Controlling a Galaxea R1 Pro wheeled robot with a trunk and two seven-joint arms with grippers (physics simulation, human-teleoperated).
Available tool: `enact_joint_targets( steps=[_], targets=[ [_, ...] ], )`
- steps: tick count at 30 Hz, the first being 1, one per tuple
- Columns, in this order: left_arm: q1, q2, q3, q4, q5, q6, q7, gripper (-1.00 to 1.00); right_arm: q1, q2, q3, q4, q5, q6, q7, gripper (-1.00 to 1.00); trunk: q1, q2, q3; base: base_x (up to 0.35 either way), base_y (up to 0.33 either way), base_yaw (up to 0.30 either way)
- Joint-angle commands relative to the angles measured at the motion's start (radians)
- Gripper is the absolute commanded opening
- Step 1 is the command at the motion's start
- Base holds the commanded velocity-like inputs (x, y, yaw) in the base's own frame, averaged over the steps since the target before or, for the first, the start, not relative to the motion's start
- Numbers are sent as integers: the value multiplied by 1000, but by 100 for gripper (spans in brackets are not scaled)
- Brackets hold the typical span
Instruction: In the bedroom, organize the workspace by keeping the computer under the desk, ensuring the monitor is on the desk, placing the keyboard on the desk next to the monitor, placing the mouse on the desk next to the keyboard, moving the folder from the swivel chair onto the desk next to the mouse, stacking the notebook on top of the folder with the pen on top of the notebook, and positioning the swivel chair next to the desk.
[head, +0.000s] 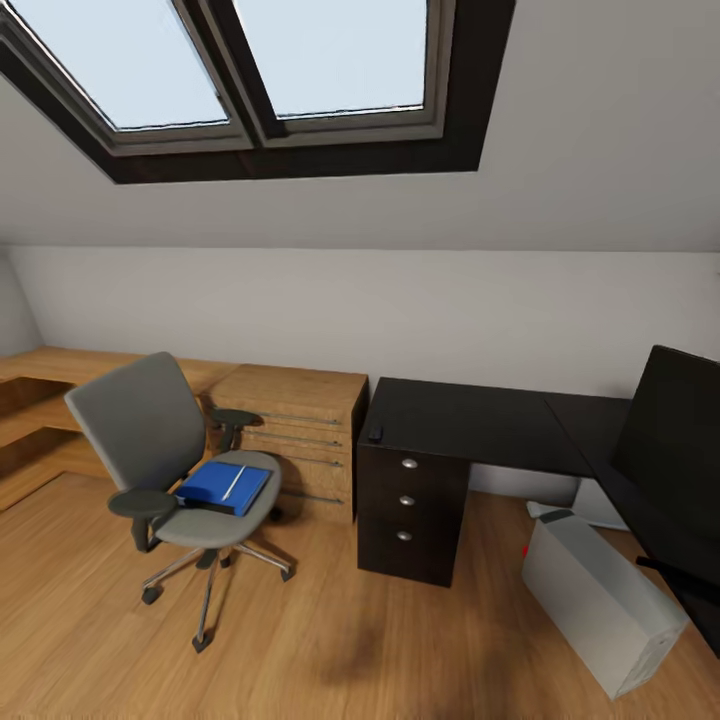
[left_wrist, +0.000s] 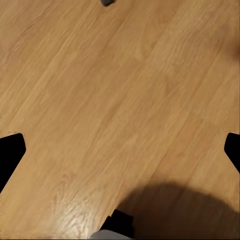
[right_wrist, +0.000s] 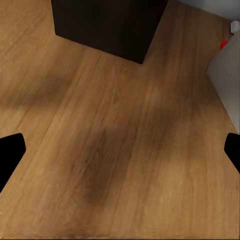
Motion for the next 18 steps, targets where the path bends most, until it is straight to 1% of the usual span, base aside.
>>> enact_joint_targets(
  steps=[1, 18],
  targets=[
    [-1, 0, -8, 0, 10, -5, 4, 100, -1, 1, 9, 1, -7, -2, -4, 100, -1, -1, -1, -319, 0, 0],
    [-1, -3, -6, 2, 13, -5, 2, 100, -1, 5, 10, 1, -7, 0, -4, 100, -1, -1, -1, -334, 0, 0]
  ],
)
